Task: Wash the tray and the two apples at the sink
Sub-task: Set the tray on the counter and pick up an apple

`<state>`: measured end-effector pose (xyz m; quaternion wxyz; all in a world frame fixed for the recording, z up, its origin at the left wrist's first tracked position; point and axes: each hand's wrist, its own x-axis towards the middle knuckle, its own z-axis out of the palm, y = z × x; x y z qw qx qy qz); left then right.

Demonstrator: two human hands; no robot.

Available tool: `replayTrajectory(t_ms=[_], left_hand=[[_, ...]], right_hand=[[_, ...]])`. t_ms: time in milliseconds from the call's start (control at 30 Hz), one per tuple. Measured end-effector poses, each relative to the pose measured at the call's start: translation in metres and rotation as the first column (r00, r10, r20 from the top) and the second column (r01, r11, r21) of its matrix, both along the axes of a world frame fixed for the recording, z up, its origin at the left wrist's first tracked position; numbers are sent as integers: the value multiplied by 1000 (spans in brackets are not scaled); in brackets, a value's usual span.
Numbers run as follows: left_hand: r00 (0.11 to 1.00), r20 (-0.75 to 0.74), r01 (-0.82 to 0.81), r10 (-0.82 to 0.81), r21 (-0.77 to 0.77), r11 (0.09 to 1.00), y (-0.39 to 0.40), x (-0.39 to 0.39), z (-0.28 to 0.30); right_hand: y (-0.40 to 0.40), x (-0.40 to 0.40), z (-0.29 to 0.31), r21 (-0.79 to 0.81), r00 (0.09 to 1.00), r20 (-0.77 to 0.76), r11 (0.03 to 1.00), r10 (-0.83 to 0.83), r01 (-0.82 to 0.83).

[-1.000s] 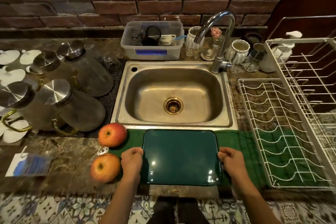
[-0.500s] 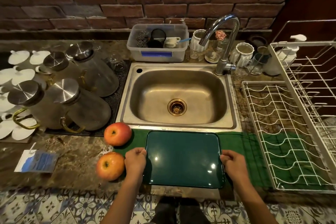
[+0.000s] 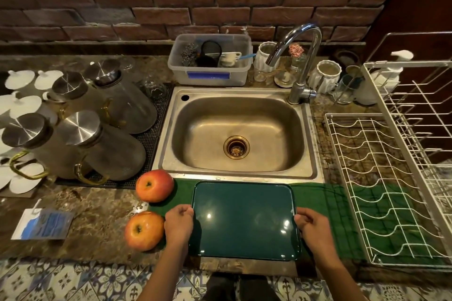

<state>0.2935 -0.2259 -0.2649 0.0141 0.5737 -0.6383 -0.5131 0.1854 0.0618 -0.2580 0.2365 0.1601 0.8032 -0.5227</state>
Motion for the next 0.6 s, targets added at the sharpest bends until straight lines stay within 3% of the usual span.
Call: replayTrajectory(t_ms=[133,300,433,533,600], left_hand=[[995,30,103,-100,-86,991,2,2,6],[944,143,328,-296,-354,876,12,8,26],[935,-41,282,-351,-511,812,14,21,50],[954,-46,200,-298,-641,741,2,41,57],[979,-52,112,-195,-663,740,-9,55,56]], right_hand=[[0,1,1,-11,1000,-21,1000,7,-7],[1,0,-6,-22,1000,-6,1000,-6,6],[3,-2,-14,18,1000,-20,1000,-8,9],[4,-7,-17,64,1000,5,998,11,-11],[8,-16,-18,256,990,-106,965,93,-63]])
